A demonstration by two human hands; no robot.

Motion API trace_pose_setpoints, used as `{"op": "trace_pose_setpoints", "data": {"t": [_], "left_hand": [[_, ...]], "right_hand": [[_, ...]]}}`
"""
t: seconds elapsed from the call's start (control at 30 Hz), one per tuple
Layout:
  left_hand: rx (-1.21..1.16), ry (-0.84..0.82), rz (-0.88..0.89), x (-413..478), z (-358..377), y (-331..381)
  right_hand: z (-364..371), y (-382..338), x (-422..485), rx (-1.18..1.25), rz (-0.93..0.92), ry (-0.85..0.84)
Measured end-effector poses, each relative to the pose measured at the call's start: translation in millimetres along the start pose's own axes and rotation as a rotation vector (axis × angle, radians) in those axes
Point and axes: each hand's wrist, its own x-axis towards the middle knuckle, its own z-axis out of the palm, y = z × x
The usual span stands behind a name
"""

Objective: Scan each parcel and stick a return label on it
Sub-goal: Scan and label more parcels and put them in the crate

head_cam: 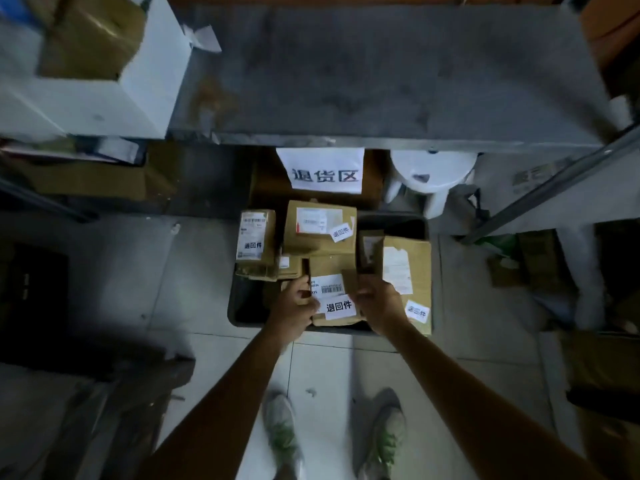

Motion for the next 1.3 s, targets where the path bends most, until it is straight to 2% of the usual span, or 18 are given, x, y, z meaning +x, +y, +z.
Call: {"op": "trace_pose_setpoints", "data": {"t": [0.33,0.5,0.67,0.8,0.97,1.1,1.3], "left_hand": [[0.058,0.016,-0.065,164,-37,-112],[0.165,0.022,-0.088,183,-44,-142],[0.186,0.034,-0.091,180,-45,-143],[0.347,0.011,-0.052,162,-47,-118],[0.641,-0.017,0.082,109,-55,-57],[0.887,-0.028,0.242,52,-56,24],[1.078,-0.029,0.45,-51,-22,164]], "right_hand": [[111,99,109,0.013,0.041,-0.025],[130,129,117,-0.026,0.072,-0.001],[128,122,115,-0.039,0.108,-0.023],[109,105,107,-0.222,0.105,-0.029],[56,65,72,-0.306,0.14,-0.025],[-17,8,33,-0.473,0.077,-0.077],[-164,-99,-56,-0.602,0.011,0.071]]}}
